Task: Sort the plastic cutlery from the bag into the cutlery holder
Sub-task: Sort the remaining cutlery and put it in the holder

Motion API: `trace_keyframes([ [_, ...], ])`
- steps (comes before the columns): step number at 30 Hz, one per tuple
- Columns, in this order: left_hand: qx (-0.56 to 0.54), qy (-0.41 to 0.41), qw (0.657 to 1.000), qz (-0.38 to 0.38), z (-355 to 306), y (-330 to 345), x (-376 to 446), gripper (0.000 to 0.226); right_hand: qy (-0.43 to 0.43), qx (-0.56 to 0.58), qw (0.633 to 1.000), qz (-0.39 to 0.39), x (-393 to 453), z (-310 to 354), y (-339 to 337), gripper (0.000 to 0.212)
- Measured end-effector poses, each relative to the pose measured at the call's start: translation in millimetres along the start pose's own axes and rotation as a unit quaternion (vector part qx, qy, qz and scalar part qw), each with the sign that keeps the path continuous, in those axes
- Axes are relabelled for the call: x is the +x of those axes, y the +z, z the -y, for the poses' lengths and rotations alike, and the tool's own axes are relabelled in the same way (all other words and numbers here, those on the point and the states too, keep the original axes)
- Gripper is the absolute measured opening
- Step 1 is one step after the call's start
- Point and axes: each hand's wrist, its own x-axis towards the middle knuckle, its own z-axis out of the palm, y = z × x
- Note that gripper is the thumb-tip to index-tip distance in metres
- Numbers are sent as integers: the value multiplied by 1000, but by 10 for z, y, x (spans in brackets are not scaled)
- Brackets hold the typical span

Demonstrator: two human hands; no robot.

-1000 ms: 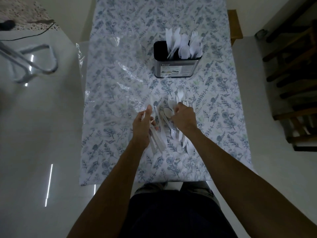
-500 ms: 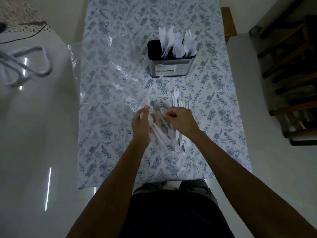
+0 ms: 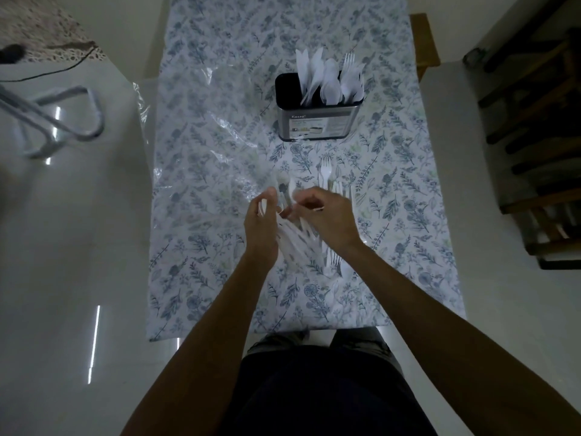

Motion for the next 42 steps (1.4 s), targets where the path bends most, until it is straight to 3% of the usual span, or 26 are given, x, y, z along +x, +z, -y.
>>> trace_keyframes([
  [3, 55, 32, 998, -9, -25, 77, -52, 41, -45, -56, 997, 43, -145, 28, 67, 15],
  [6, 80, 49, 995, 36, 23, 51, -78, 50, -86, -144, 982, 82, -196, 42, 104, 11],
  [9, 97, 71, 992, 24, 62, -31, -77, 30, -69, -125, 982, 121, -216, 80, 88, 15],
  [11, 78, 62, 995, -17, 73, -100, -46, 24, -18, -86, 993, 77, -223, 44, 55, 16],
  [12, 57, 46, 997, -35, 81, -132, -36, 23, -7, -122, 991, 45, -224, -22, 42, 17],
  [13, 36, 29, 998, -45, 94, -171, -25, 21, 3, -196, 980, 38, -229, -114, 31, 21],
  [15, 10, 9, 999, -41, 109, -240, -4, 20, 29, -356, 927, 112, -292, -290, 50, 38],
  [17, -1, 10, 1000, -23, 91, -268, -6, 20, 32, -428, 887, 172, -375, -400, 78, 38],
  [21, 23, 22, 999, -23, 36, -210, -6, 13, -1, -440, 887, 139, -419, -425, 71, 21],
  [23, 118, 84, 989, 5, 33, -124, -39, 18, -8, -407, 909, 87, -424, -390, 42, 23],
  [26, 288, 187, 931, 124, 15, 89, -160, 15, 19, -281, 959, 9, -390, -178, -28, 23],
  [28, 303, 247, 908, 150, -54, 226, -183, 12, 60, -173, 983, 3, -299, -7, -156, 17],
  [31, 319, 319, 875, 177, -196, 403, -152, 17, 110, -103, 988, 42, -195, 194, -440, 25],
  [33, 330, 328, 863, 196, -295, 510, -134, 19, 136, -55, 988, 51, -146, 289, -600, 26],
  [35, 330, 311, 865, 213, -363, 576, -105, 23, 169, 49, 984, 9, -102, 367, -693, 17],
  [38, 332, 255, 868, 267, -420, 578, -48, 34, 236, 209, 946, -79, 4, 405, -738, 43],
  [42, 336, 236, 873, 263, -412, 571, -47, 41, 276, 279, 919, -38, 87, 357, -784, 48],
])
